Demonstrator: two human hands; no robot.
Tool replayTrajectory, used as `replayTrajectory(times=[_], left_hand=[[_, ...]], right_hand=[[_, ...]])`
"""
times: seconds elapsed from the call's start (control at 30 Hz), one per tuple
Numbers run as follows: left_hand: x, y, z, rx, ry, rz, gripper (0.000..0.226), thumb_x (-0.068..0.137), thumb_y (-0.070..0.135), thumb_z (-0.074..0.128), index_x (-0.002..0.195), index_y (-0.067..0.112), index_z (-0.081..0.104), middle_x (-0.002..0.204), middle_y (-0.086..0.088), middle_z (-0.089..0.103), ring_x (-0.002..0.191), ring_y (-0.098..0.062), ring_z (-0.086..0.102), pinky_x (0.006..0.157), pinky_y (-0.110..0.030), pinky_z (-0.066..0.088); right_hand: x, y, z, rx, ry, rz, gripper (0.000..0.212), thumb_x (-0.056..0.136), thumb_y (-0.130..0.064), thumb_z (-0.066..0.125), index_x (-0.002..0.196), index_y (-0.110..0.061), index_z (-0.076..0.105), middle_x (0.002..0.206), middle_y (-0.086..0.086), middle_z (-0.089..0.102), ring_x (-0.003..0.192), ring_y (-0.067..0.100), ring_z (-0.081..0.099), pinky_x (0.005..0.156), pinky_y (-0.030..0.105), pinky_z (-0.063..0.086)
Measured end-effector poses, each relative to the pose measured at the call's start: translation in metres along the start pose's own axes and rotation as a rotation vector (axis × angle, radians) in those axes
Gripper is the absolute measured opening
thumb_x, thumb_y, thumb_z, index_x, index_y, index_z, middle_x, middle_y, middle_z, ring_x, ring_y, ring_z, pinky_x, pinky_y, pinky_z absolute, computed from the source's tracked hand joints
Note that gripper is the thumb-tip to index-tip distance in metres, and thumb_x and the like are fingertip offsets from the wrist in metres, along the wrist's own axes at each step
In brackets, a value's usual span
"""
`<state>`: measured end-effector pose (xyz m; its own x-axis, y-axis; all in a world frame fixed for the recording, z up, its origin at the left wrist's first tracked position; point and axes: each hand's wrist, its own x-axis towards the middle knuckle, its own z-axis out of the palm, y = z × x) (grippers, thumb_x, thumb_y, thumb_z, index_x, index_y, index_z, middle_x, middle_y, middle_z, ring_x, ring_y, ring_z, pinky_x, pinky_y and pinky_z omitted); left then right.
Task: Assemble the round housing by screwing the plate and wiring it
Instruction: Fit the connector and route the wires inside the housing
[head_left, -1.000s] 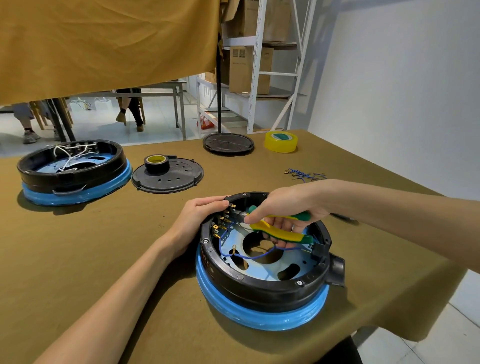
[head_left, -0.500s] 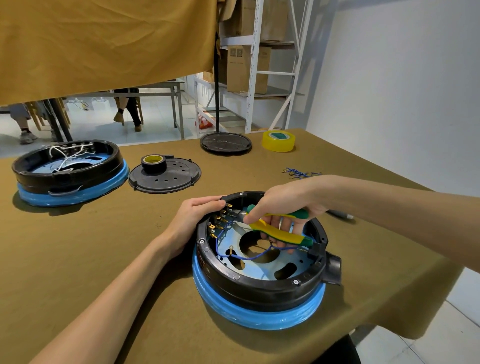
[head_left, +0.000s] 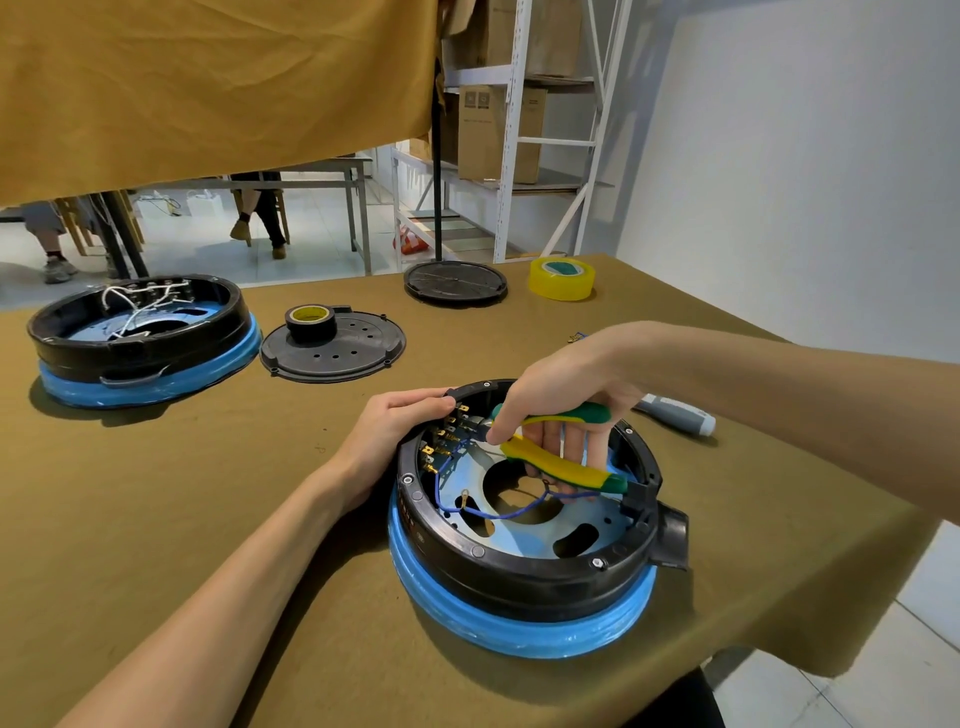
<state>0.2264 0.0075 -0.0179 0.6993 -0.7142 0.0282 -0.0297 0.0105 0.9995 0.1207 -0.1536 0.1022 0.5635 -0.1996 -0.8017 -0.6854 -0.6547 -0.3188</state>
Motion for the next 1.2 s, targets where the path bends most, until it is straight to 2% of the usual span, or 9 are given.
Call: replayTrajectory(times=[0.13,0.2,0.3,0.47,0.57,0.7,0.93,1.1,1.2], left_hand=[[0.0,-0.001,0.0,0.009,0.0,-0.003,0.048,0.071,0.047,0.072,0.114,0.026,0.074,0.104,0.0,0.079,0.095,-0.015,0.075,0.076,-0.023,0.054],[0.0,-0.001,-0.001,0.012,-0.004,-0.004,0.042,0.072,0.046,0.071,0.11,0.029,0.073,0.103,0.002,0.079,0.095,-0.013,0.075,0.073,-0.021,0.054],[0.0,-0.001,-0.001,0.009,-0.01,0.001,0.037,0.073,0.046,0.071,0.107,0.031,0.073,0.1,0.005,0.079,0.093,-0.011,0.075,0.069,-0.017,0.055],[-0.001,-0.001,-0.001,0.01,-0.014,0.002,0.036,0.073,0.046,0.071,0.106,0.033,0.073,0.101,0.007,0.079,0.094,-0.011,0.075,0.071,-0.018,0.055],[0.0,-0.001,-0.001,0.007,-0.004,0.007,0.035,0.073,0.046,0.072,0.105,0.032,0.074,0.1,0.007,0.079,0.094,-0.011,0.075,0.071,-0.018,0.054],[0.0,-0.002,-0.001,0.009,-0.007,0.007,0.034,0.073,0.045,0.073,0.104,0.032,0.074,0.1,0.006,0.079,0.093,-0.011,0.076,0.07,-0.017,0.055],[0.0,-0.002,-0.002,0.011,-0.011,0.0,0.029,0.077,0.043,0.072,0.103,0.032,0.075,0.099,0.006,0.079,0.091,-0.011,0.076,0.067,-0.015,0.055],[0.0,-0.001,-0.002,0.012,-0.008,-0.008,0.035,0.073,0.047,0.073,0.105,0.033,0.074,0.101,0.007,0.079,0.094,-0.011,0.075,0.075,-0.021,0.053],[-0.001,-0.001,-0.002,0.013,-0.004,-0.009,0.036,0.072,0.048,0.073,0.105,0.033,0.074,0.101,0.007,0.079,0.094,-0.011,0.075,0.077,-0.024,0.053]], right_hand=[[0.003,-0.003,0.003,-0.052,0.025,-0.009,0.048,0.104,-0.039,0.056,0.124,0.004,0.06,0.114,0.026,0.069,0.085,0.038,0.073,0.071,0.047,0.065],[0.005,-0.002,0.006,-0.083,0.055,-0.044,0.042,0.104,-0.039,0.055,0.117,0.001,0.061,0.105,0.023,0.069,0.082,0.035,0.073,0.066,0.045,0.065],[0.008,0.004,0.012,-0.054,0.102,-0.092,0.034,0.105,-0.039,0.055,0.102,-0.005,0.058,0.087,0.016,0.063,0.062,0.028,0.07,0.058,0.043,0.063],[0.011,0.014,0.02,-0.018,0.168,-0.133,0.038,0.105,-0.044,0.053,0.101,-0.007,0.058,0.089,0.014,0.064,0.053,0.025,0.071,0.051,0.037,0.06],[0.011,0.014,0.021,-0.014,0.177,-0.133,0.045,0.105,-0.045,0.052,0.111,-0.001,0.058,0.095,0.02,0.065,0.058,0.031,0.072,0.051,0.038,0.06],[0.01,0.013,0.024,0.01,0.178,-0.133,0.041,0.106,-0.043,0.051,0.103,-0.003,0.055,0.084,0.02,0.066,0.055,0.033,0.071,0.051,0.04,0.06],[0.011,0.015,0.031,-0.033,0.236,-0.186,0.041,0.107,-0.044,0.047,0.09,-0.008,0.055,0.05,0.003,0.062,0.045,0.021,0.066,0.046,0.032,0.057],[0.013,0.017,0.035,-0.049,0.252,-0.217,0.043,0.108,-0.044,0.044,0.082,-0.011,0.05,0.039,-0.005,0.054,0.037,0.014,0.058,0.049,0.026,0.053],[0.012,0.017,0.034,-0.035,0.228,-0.215,0.042,0.108,-0.043,0.045,0.083,-0.01,0.051,0.041,-0.003,0.056,0.04,0.016,0.061,0.051,0.028,0.055]])
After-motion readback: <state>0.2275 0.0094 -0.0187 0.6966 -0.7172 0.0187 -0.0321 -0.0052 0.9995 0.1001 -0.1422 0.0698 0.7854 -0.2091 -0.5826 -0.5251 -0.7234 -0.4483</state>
